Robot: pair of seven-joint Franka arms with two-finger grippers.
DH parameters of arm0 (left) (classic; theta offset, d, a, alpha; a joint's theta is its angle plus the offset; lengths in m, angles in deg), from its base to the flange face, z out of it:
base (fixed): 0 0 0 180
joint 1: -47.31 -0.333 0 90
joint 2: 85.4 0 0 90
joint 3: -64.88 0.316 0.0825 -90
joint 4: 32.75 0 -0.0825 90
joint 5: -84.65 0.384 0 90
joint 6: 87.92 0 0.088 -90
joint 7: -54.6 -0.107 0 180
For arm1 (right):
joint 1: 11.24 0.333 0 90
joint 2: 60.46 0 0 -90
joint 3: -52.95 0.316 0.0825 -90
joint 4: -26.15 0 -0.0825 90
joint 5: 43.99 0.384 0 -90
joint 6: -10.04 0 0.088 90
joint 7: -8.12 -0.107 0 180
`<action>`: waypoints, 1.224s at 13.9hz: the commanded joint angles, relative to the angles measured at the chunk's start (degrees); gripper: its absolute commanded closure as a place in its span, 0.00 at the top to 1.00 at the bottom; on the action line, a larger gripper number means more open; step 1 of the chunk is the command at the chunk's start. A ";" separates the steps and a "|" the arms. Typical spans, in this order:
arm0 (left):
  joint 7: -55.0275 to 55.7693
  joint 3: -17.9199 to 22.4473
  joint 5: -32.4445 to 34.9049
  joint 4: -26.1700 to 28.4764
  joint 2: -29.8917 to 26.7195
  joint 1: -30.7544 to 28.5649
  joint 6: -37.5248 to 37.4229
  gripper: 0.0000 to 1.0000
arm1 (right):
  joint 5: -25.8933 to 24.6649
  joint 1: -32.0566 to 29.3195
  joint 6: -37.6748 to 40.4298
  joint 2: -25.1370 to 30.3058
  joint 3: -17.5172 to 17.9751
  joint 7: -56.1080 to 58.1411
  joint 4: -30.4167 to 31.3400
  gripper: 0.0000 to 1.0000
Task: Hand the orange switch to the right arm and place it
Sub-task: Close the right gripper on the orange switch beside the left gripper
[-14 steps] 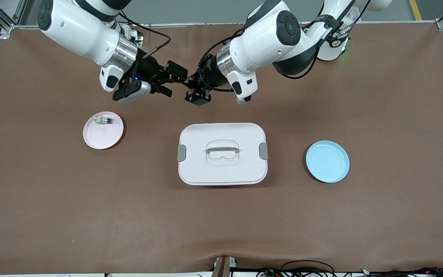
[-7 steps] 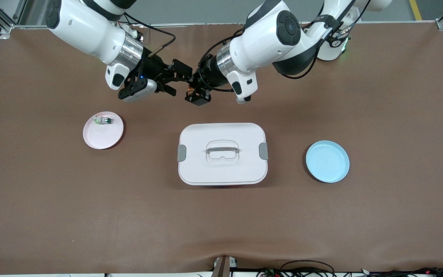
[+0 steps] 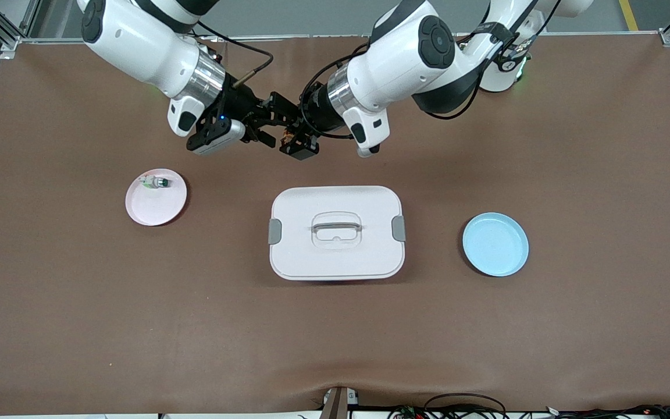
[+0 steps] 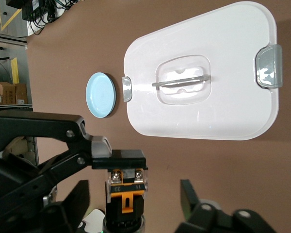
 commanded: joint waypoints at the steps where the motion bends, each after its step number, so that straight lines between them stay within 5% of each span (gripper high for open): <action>1: 0.08 0.06 0.12 -1.27 0.66 0.39 0.39 0.38 | 1.24 1.52 -1.07 0.09 -0.56 0.40 0.27 0.08; 2: 0.08 -0.03 0.12 -1.36 0.66 0.39 0.39 0.38 | 1.33 1.70 -1.07 0.09 -0.56 0.14 0.27 0.00; 10: -0.35 0.06 0.12 -1.36 0.66 0.30 0.39 0.45 | 1.33 1.70 -1.07 -0.52 -0.56 0.05 -0.61 0.00; 13: -0.44 0.14 0.03 -1.45 0.49 -0.05 0.39 0.69 | 1.24 1.79 -0.19 -0.35 -0.56 0.13 -0.52 0.00; 15: -0.44 0.41 0.11 -1.45 0.66 -0.05 0.39 1.00 | 0.98 2.40 -0.11 -0.17 -0.56 0.22 -0.52 0.00; 17: -1.23 0.50 0.46 -1.45 0.75 0.04 0.39 1.00 | 0.54 2.49 0.24 -0.08 -0.56 -0.22 -0.52 0.00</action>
